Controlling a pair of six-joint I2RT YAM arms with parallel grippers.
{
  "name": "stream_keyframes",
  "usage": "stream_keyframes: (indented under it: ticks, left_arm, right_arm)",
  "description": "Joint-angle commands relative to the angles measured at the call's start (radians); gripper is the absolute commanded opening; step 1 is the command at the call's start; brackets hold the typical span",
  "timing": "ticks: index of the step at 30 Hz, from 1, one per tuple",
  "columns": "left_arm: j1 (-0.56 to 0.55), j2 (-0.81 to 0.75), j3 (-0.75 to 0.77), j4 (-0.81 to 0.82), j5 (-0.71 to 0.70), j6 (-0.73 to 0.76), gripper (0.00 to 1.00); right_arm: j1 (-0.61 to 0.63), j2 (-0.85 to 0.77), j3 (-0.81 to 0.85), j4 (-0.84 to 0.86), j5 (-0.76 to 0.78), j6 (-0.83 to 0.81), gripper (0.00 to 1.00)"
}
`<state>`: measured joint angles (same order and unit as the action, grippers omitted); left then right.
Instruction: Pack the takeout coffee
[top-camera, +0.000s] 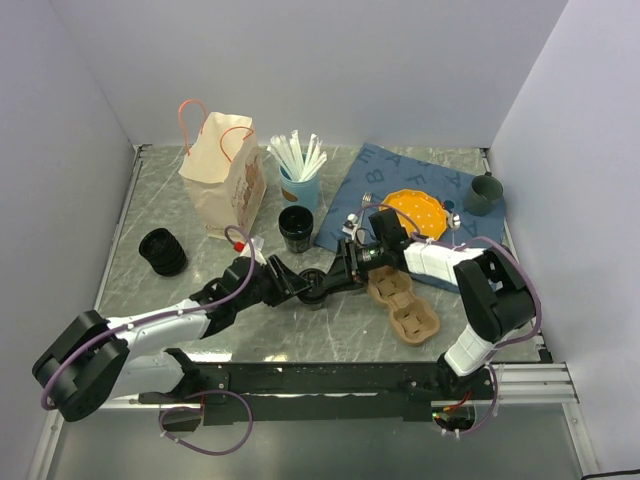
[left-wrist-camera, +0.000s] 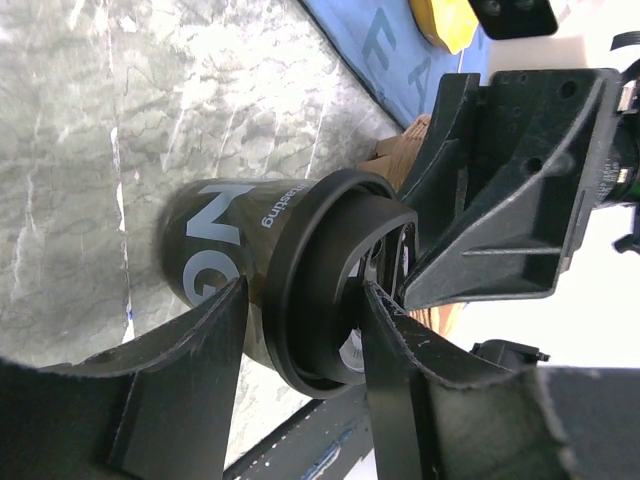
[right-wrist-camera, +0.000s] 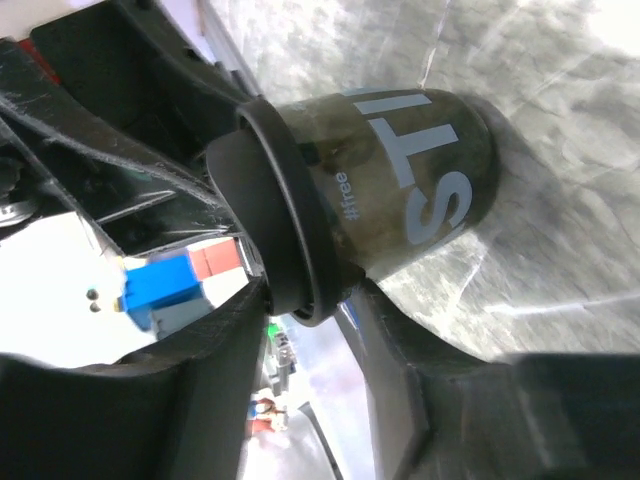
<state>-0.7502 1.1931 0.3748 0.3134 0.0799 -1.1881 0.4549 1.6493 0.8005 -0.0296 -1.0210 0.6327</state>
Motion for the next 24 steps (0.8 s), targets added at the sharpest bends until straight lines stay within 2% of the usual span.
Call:
stream_keyframes:
  ticks: [1,5,11,24]
  left_arm:
    - [-0.012,0.042,-0.044,-0.347,-0.006,0.125,0.52]
    - [-0.012,0.051,0.012,-0.353,0.021,0.226,0.53]
    - [-0.011,0.049,0.136,-0.434,0.021,0.332,0.6]
    - [-0.003,0.02,0.266,-0.458,0.066,0.352,0.77]
  right_arm:
    - [0.028,-0.046,0.072,-0.24,0.121,-0.129,0.57]
    - [0.005,-0.071,0.169,-0.346,0.117,-0.185,0.63]
    - [-0.021,-0.101,0.18,-0.395,0.116,-0.219,0.64]
    - [-0.044,-0.088,0.236,-0.46,0.127,-0.264,0.64]
